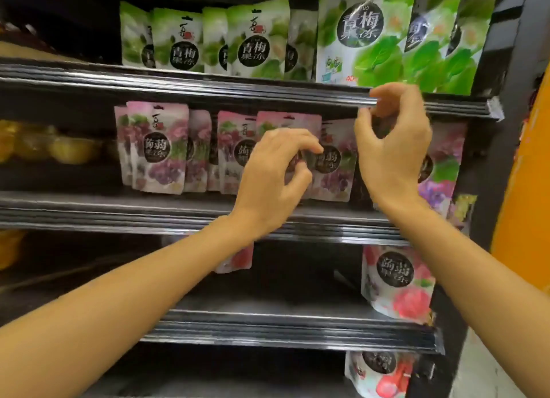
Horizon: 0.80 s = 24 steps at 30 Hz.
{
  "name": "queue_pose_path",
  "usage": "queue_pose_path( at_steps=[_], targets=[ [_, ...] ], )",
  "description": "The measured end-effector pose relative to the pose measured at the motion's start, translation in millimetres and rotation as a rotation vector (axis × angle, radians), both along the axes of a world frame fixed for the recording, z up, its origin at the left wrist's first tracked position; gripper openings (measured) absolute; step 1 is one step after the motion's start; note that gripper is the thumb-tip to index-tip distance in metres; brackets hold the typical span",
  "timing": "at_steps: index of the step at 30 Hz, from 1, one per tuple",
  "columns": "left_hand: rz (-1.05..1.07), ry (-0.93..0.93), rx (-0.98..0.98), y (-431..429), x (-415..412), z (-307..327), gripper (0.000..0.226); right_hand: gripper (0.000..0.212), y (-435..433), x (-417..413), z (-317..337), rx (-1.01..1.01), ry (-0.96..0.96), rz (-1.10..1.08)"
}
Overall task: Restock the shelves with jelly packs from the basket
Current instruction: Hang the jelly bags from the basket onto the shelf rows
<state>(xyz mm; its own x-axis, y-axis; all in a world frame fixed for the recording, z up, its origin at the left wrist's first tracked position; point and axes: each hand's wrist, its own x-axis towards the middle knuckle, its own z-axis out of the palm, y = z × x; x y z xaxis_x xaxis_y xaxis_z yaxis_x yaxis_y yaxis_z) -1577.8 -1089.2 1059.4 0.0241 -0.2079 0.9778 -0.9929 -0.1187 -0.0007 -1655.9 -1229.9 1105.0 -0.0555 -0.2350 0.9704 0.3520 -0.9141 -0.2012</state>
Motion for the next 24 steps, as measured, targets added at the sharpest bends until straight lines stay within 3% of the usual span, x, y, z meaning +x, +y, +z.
queue_pose_path(
  at_steps=[3,7,11,17,24],
  targets=[
    [-0.091,0.192,0.023,31.9,-0.1,-31.1,0.023,0.016,33.4,-4.1,-40.0,-0.007,0.019,0.079],
    [-0.246,0.555,0.050,88.1,-0.5,-101.5,0.023,0.012,88.6,-5.8,-127.3,0.082,0.275,0.210],
    [-0.358,0.994,0.043,144.8,-10.0,-207.7,0.021,0.011,143.8,-13.7,-250.7,0.421,0.573,0.303],
    [-0.236,1.569,0.156,220.3,-28.7,-400.5,0.022,0.015,217.2,-43.2,-454.4,0.957,0.894,0.269],
    [0.071,2.008,0.171,275.1,-63.8,-593.4,0.014,0.013,251.0,-80.6,-653.5,1.375,1.203,0.240]
  ],
)
